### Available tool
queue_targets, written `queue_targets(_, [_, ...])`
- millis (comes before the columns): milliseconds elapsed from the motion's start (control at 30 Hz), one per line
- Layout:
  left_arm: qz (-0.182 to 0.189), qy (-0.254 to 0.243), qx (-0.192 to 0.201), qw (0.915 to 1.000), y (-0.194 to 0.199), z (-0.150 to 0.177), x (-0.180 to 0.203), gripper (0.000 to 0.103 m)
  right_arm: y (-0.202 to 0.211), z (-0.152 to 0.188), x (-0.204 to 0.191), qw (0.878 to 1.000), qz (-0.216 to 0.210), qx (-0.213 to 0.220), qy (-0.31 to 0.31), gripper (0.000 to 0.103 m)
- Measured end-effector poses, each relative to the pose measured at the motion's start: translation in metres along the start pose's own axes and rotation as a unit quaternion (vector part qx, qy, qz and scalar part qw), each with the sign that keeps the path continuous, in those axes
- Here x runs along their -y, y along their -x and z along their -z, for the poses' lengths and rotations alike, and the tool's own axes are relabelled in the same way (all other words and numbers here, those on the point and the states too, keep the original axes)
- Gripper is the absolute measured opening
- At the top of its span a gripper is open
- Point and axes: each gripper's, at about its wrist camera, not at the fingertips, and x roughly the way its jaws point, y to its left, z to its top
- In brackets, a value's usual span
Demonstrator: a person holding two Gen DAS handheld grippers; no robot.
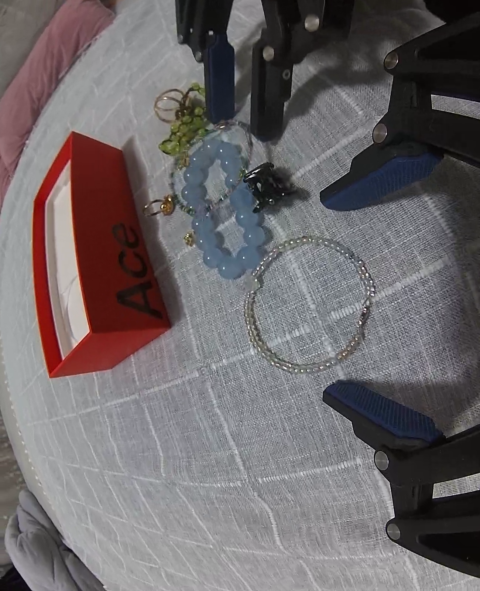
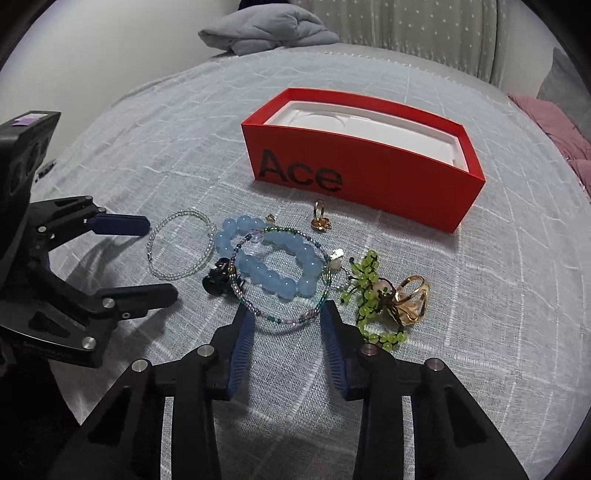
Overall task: Organize jewelry
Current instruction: 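Grasp the clear beaded bracelet with the left tool while the right grasps the green-beaded bracelet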
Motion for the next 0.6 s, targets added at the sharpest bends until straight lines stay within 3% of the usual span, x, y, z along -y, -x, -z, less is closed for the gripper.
queue_targets(333, [0.032,0.028,0.003,0.9991,0.006,0.000,-0.009,0.074,0.009,0.002,0.011,0.998,-0.057,-0.001,-0.038,0.038])
queue_targets(600, [0.021,0.051,0.005,0.9984,0.005,-0.003,-0.017,0.047,-0.002,-0.007,0.018,0.995,-0.059,-0.008,-0.081,0.037])
